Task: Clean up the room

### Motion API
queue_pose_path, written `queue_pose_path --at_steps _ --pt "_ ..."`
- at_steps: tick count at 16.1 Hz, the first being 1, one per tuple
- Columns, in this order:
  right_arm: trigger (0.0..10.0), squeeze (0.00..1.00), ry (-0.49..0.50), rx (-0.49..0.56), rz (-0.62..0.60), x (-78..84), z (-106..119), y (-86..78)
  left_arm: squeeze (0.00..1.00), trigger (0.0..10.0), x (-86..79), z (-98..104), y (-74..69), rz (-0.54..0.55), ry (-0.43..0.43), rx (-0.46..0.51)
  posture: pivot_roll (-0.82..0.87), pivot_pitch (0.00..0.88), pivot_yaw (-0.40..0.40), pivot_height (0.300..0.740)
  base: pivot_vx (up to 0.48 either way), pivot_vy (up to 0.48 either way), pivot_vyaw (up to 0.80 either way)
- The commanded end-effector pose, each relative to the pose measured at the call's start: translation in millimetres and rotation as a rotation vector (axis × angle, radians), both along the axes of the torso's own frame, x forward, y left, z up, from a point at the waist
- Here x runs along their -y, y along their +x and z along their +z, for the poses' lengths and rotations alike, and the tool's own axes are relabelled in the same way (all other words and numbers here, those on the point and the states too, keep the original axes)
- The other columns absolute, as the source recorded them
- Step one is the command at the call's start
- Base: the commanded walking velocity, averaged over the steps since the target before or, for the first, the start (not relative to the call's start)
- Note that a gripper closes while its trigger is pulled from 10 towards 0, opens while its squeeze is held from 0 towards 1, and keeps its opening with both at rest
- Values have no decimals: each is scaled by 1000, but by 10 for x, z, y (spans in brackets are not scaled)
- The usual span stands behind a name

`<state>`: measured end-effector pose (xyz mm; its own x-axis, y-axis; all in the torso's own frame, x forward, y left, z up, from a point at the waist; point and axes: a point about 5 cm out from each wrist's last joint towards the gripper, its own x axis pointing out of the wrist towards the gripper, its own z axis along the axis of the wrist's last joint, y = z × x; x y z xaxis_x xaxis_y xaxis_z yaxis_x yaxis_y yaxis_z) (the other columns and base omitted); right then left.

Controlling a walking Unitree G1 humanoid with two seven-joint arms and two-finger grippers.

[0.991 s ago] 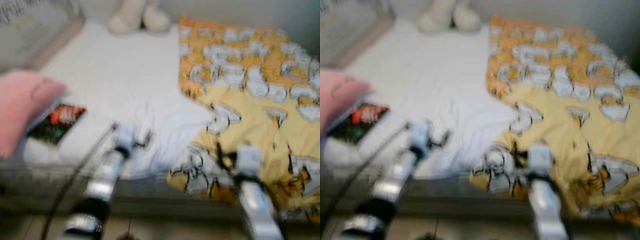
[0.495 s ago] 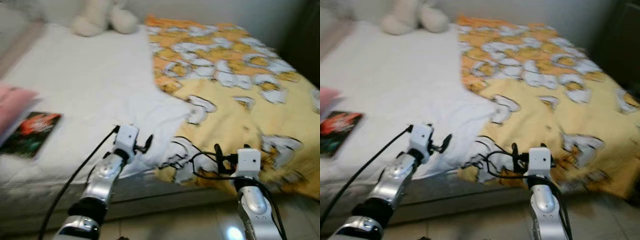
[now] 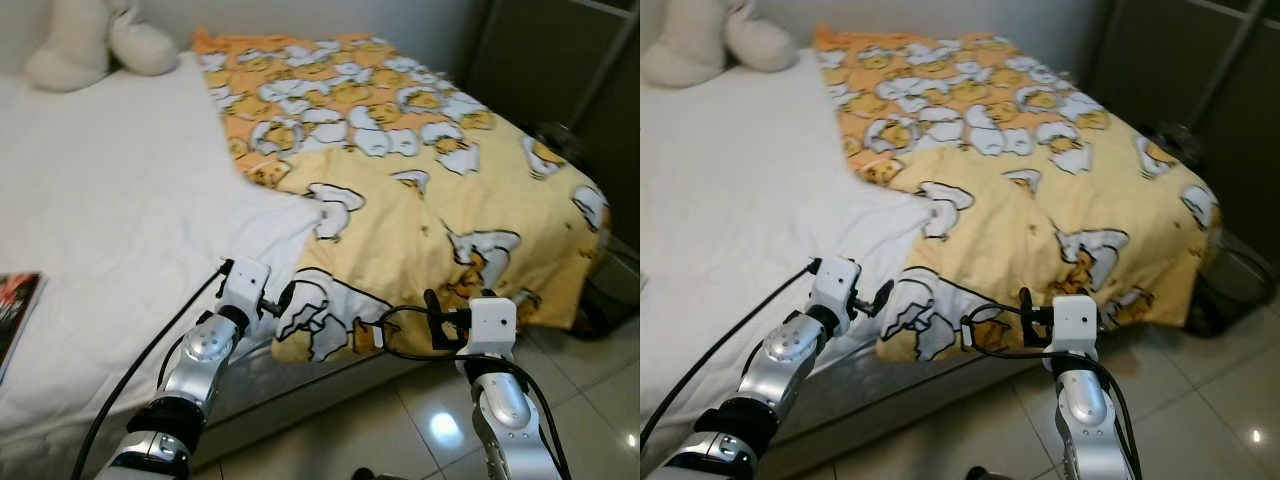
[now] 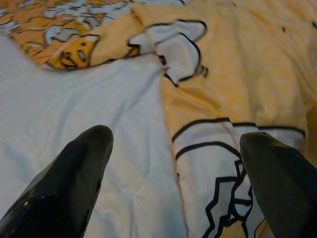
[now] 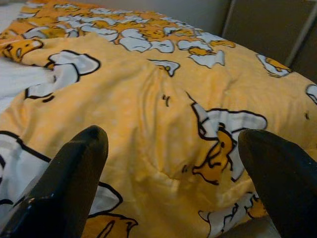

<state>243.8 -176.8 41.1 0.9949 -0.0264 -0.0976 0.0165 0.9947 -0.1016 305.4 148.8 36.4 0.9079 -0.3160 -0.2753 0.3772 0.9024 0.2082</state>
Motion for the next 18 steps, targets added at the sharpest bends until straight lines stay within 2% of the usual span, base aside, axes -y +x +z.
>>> queue_pose_path --at_steps 1,3,5,6,7,8,10,12,15,16,17,18 --pt "10000 1000 -15 26 7 6 44 12 0 10000 0 26 46 0 31 5 -22 0 10 736 0 0 -544" --pt "10000 1000 -13 19 -7 49 30 -15 0 10000 -40 -26 60 41 42 -37 -25 0 12 736 0 0 -541" --pt "10000 1000 -11 9 3 20 1 -70 0 10000 -26 -47 67 39 47 -54 -22 0 6 736 0 0 -544" --pt "10000 1000 10 -1 26 -35 -38 -147 0 10000 39 -116 97 27 97 -129 -20 0 -12 732 0 0 -419" --pt "10000 1000 19 -9 35 -55 -55 -167 0 10000 49 -129 112 39 112 -150 -20 0 -12 732 0 0 0" --pt "10000 1000 12 -20 75 -123 -63 -267 0 10000 48 -82 175 84 103 -141 -57 34 -19 732 0 0 0" --pt "10000 1000 -10 -36 113 -136 -43 -439 0 10000 47 49 297 160 85 -93 -95 92 -33 732 0 0 0" --pt "10000 1000 -30 -50 143 -103 -21 -594 0 10000 40 70 325 199 87 -85 -132 145 -54 732 0 0 0" --pt "10000 1000 -35 -107 163 -80 7 -797 0 10000 13 39 322 258 58 -121 -162 196 -82 732 0 0 0" --pt "10000 0 -61 -114 164 -64 31 -849 0 10000 -3 35 323 275 84 -119 -170 208 -90 732 0 0 0" --pt "10000 0 -64 -115 159 -56 56 -882 0 10000 -27 42 328 290 104 -109 -179 217 -99 732 0 0 0" --pt "10000 0 -61 -127 178 -46 103 -958 0 10000 -142 105 371 374 100 -87 -203 243 -117 732 0 0 0"
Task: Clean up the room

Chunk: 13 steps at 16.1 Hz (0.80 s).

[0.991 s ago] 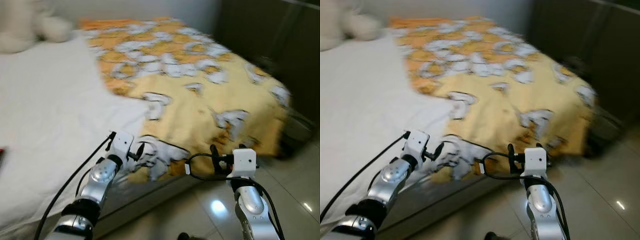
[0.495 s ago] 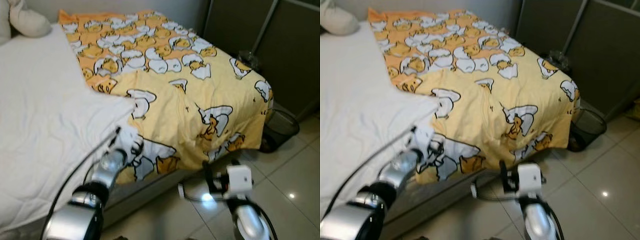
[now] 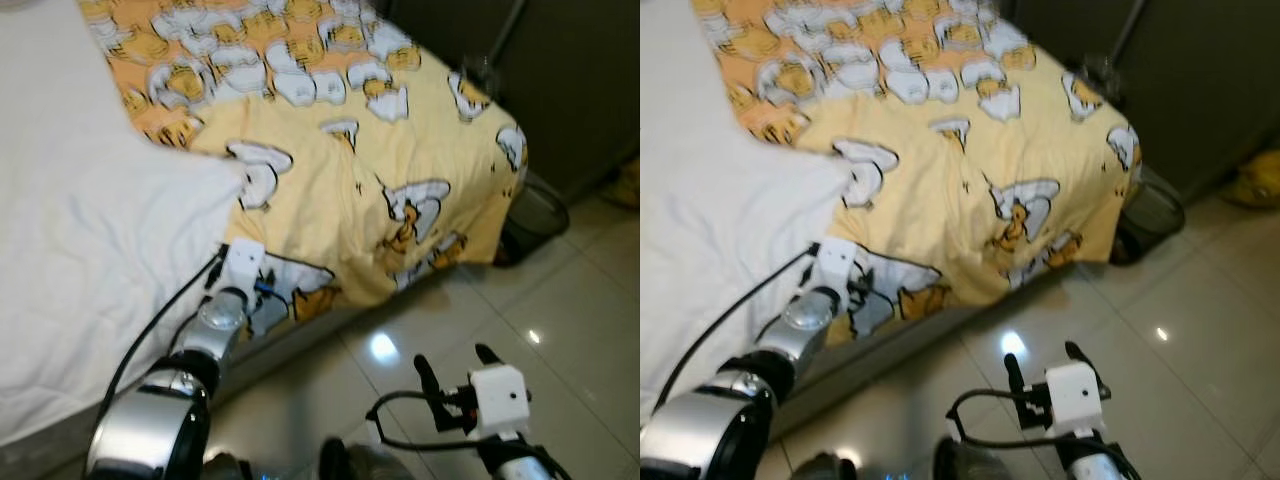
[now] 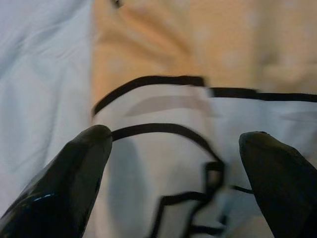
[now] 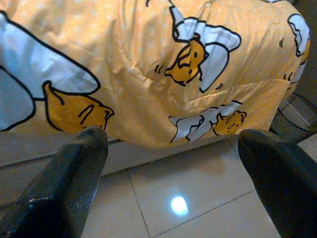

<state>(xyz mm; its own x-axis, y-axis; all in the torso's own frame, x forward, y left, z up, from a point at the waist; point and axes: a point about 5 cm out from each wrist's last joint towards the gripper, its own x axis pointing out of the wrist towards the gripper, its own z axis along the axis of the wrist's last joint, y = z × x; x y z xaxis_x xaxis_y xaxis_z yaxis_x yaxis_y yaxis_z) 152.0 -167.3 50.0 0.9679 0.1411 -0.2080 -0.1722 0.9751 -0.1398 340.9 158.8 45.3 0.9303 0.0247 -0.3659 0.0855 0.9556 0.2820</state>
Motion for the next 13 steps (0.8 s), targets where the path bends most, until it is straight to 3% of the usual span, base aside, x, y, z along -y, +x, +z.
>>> queue_pose_path --at_steps 1,7,11,12,13 --pt "10000 0 -19 -24 3 69 24 -75 0 10000 -90 37 29 73 -6 4 -207 250 -119 732 0 0 0" --pt "10000 0 -27 -82 -4 87 22 -202 0 10000 -219 -42 -38 149 13 -26 -212 271 -118 732 0 0 0" --pt "10000 0 -26 -105 2 88 1 -202 0 10000 -170 -236 -167 147 -65 -150 -207 274 -125 732 0 0 0" --pt "10000 0 -28 -110 3 90 0 -204 0 9333 -163 -262 -185 151 -88 -169 -208 273 -126 732 0 0 0" --pt "10000 0 -30 -113 3 97 2 -198 0 0 -154 -280 -198 157 -103 -183 -213 266 -128 732 0 0 0"
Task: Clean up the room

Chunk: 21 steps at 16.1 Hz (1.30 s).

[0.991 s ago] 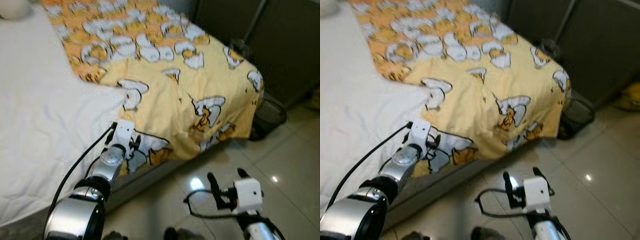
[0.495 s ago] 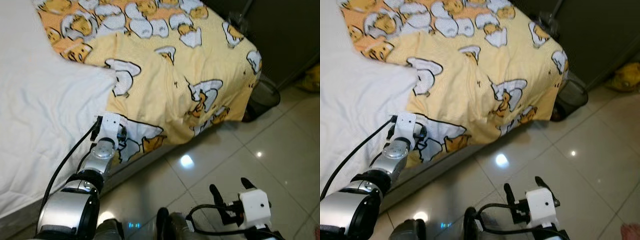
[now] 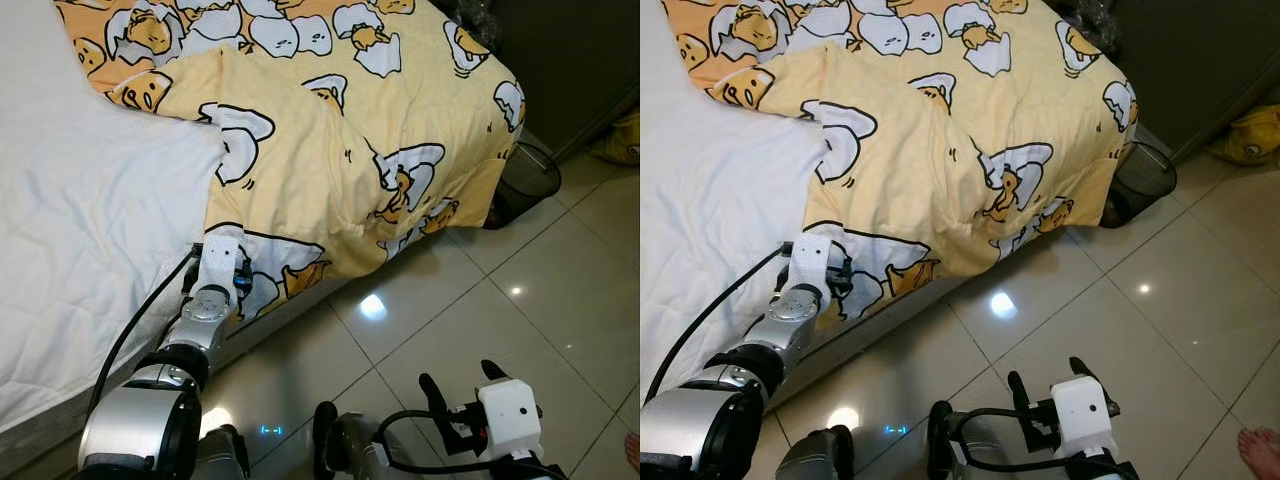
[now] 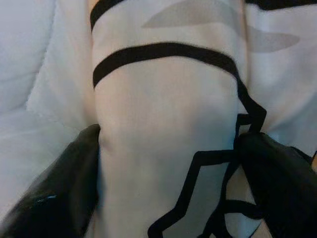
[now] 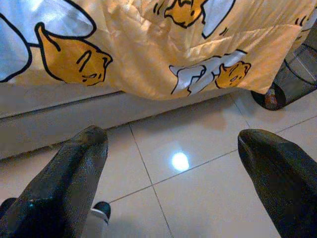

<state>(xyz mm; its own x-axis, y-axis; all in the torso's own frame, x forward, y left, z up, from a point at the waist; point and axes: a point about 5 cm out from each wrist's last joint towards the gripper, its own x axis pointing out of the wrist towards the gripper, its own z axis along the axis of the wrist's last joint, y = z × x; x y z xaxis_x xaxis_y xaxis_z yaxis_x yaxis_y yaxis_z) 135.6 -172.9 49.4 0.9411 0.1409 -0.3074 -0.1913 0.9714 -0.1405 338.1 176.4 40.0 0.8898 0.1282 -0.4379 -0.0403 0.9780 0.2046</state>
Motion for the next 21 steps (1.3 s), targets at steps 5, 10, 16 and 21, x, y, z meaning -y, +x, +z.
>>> queue_pose_path --at_steps 5,10,16,21 --pt "10000 0 -10 -12 -16 64 14 22 0 0 84 -139 -95 -52 -60 -60 -207 258 -127 732 0 0 0" --pt "10000 0 7 17 -28 12 28 101 0 0 228 -183 -136 -135 -127 -50 -183 259 -109 732 0 0 0" --pt "10000 0 12 20 -26 -4 -11 170 0 0 272 -258 -217 -225 -113 -58 -154 248 -98 732 0 0 0" --pt "10000 0 4 29 -8 20 -14 250 0 0 265 -296 -261 -270 -93 -64 -148 210 -107 732 0 0 0"
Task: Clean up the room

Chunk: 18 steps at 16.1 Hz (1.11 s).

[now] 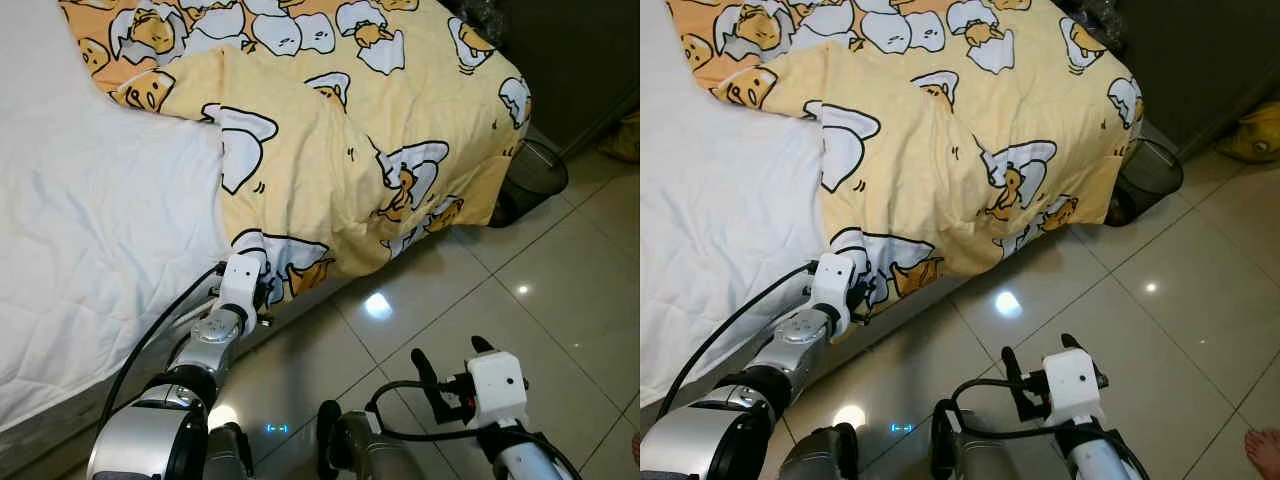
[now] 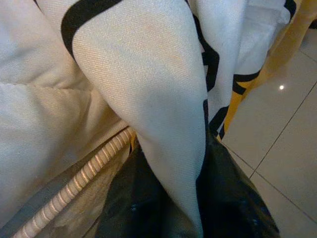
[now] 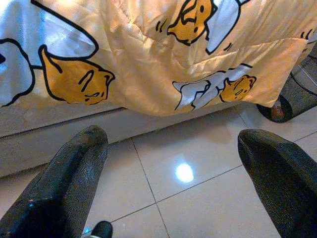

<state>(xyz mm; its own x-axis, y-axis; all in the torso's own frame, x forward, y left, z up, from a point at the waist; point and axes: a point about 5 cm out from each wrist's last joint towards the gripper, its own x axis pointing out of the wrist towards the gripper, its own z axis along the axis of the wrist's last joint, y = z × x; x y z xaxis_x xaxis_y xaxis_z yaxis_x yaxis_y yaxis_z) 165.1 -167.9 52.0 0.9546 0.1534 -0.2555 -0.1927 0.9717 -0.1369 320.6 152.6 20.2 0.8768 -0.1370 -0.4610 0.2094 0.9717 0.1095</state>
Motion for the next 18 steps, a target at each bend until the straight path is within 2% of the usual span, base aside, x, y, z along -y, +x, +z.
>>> queue_pose_path --at_steps 1,6,8,9,10,12,14,16,18 --pt "10000 0 -14 -23 -13 82 -43 -28 0 0 11 -102 -91 -18 6 -38 -146 201 -111 732 0 0 0" --pt "10000 0 -22 -19 -2 79 -54 14 0 0 27 -104 -90 -17 -8 -43 -145 178 -107 732 0 0 0" --pt "10000 0 -24 -16 -2 85 -55 27 0 0 33 -105 -89 -40 21 -47 -146 176 -106 732 0 0 0" --pt "10000 0 -25 -16 -2 91 -56 33 0 5490 9 -93 -79 -54 72 -37 -147 177 -106 732 0 0 0" --pt "10000 0 -27 -16 -3 98 -58 36 0 10000 -18 -85 -73 -62 117 -27 -144 179 -107 732 0 0 0" --pt "10000 0 -28 -18 -3 96 -69 42 0 10000 -42 -99 -98 -109 168 -15 -139 179 -109 732 0 0 0" --pt "10000 0 -22 -39 26 63 -97 50 0 10000 -24 -105 -121 -149 158 3 -129 177 -110 732 0 0 0" --pt "10000 0 -12 -93 106 -30 -167 18 0 10000 24 -145 -186 -229 141 8 -123 176 -110 732 0 0 0" --pt "10000 0 -9 -92 99 -25 -171 31 0 10000 34 -179 -223 -255 155 1 -121 174 -109 732 0 0 0"
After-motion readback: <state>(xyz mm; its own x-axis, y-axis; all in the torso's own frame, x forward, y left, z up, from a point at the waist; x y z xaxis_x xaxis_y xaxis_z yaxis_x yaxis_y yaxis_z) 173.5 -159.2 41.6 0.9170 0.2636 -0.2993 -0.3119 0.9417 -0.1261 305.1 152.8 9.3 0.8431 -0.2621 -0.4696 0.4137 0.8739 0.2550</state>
